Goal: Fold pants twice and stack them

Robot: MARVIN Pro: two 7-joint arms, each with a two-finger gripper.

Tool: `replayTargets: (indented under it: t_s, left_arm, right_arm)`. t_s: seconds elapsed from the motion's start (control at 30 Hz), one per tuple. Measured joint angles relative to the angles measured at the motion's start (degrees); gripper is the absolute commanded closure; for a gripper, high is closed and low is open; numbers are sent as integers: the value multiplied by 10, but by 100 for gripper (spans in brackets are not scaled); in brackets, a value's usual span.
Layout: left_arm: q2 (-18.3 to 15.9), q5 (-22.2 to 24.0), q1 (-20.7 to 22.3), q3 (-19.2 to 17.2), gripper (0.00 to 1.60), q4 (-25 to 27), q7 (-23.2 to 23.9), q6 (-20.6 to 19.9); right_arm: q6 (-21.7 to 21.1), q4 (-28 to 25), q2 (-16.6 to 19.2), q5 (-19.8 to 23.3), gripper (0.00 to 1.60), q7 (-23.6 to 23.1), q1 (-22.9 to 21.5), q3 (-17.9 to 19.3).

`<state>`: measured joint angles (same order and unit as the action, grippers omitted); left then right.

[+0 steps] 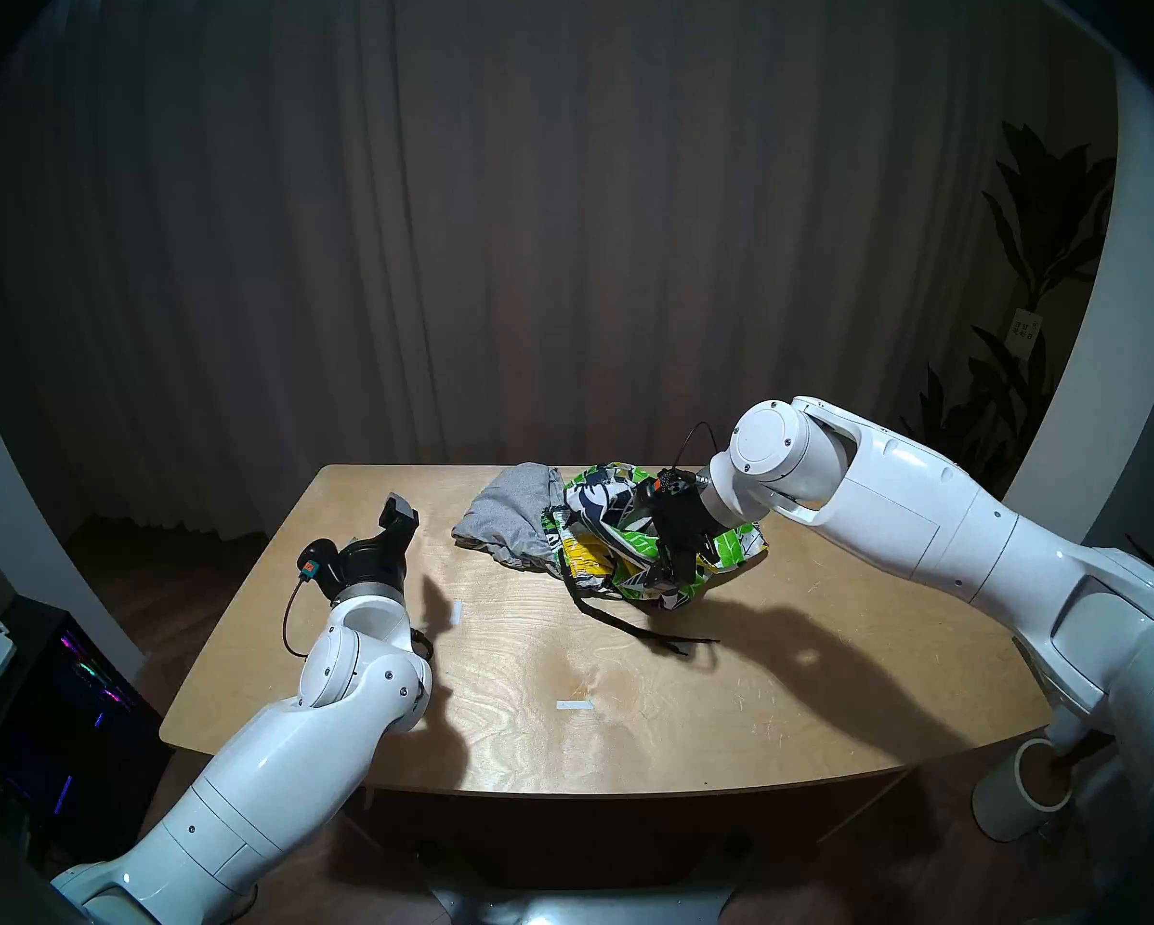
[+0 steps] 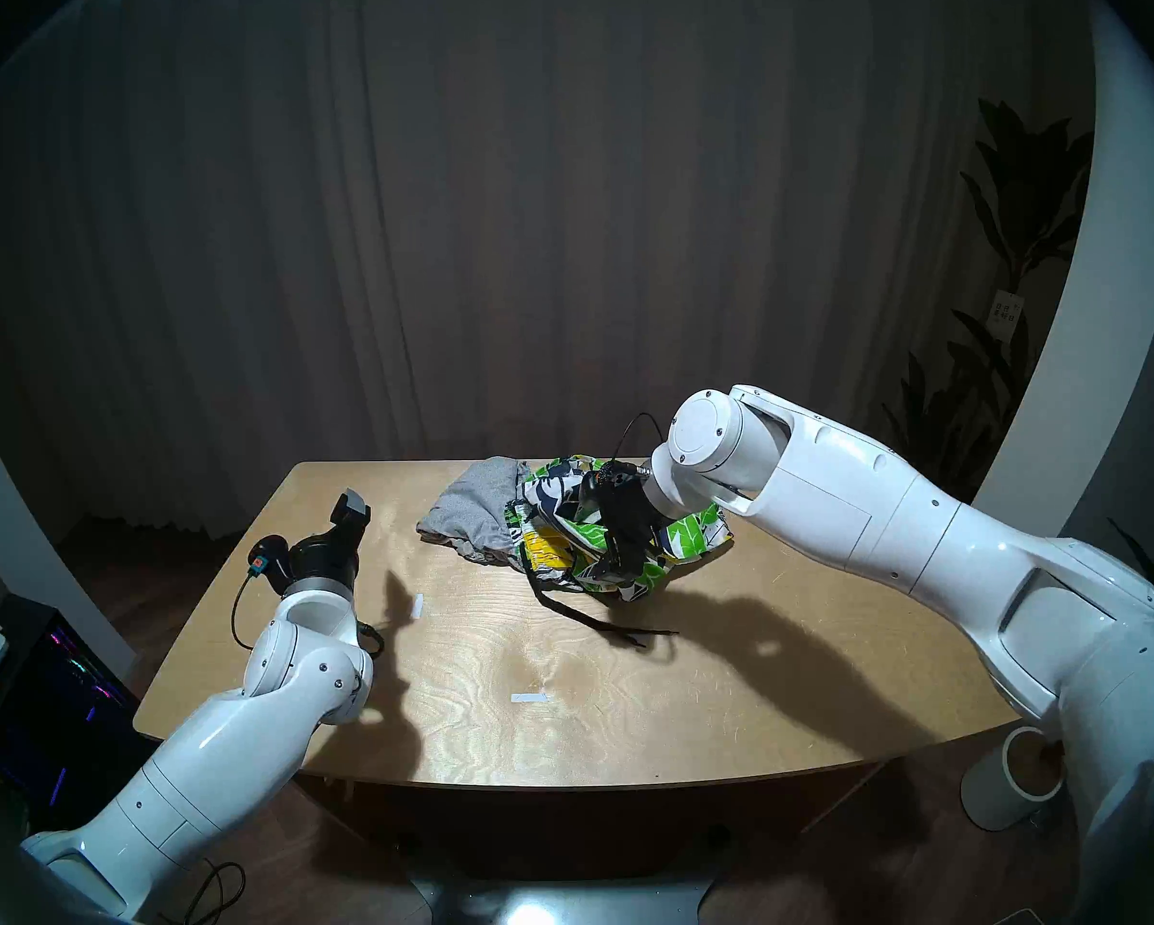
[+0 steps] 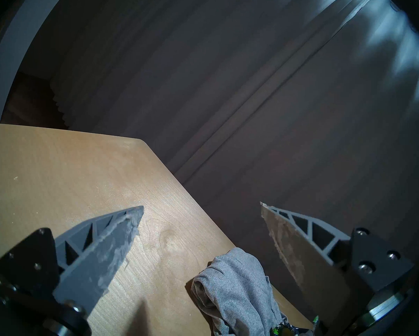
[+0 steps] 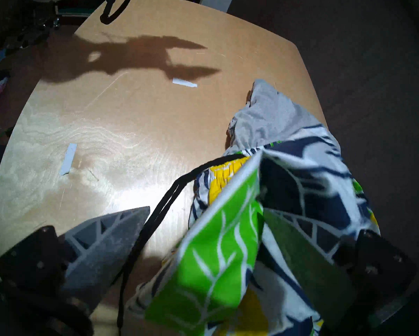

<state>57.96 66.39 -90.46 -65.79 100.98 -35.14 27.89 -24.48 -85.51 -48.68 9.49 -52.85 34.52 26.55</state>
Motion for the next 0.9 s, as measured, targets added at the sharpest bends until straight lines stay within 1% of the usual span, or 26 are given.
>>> replayTargets:
  t_s: [0.13, 0.2, 0.3, 0.6, 0.73, 0.9]
  left_arm:
    - [-4, 7, 1, 2, 0, 0, 11, -7]
    - [-6, 10, 2, 3, 0, 0, 15, -11]
    - [-8, 13, 4, 4, 0, -1, 22, -18]
    - [-12, 16, 9, 8, 0, -4, 36, -35]
    - [-13, 16, 10, 9, 0, -6, 39, -41]
    - [-14, 15, 10, 13, 0, -8, 41, -51]
  right_arm:
    - [-37, -26, 27, 9, 0, 18, 10, 14]
    - [-48, -32, 37, 16, 0, 24, 15, 22]
    - [-67, -46, 55, 39, 0, 37, 25, 42]
    - [-128, -86, 97, 155, 0, 72, 56, 125]
    - [-150, -93, 120, 185, 0, 77, 75, 137]
    - [-182, -92, 155, 217, 0, 84, 117, 132]
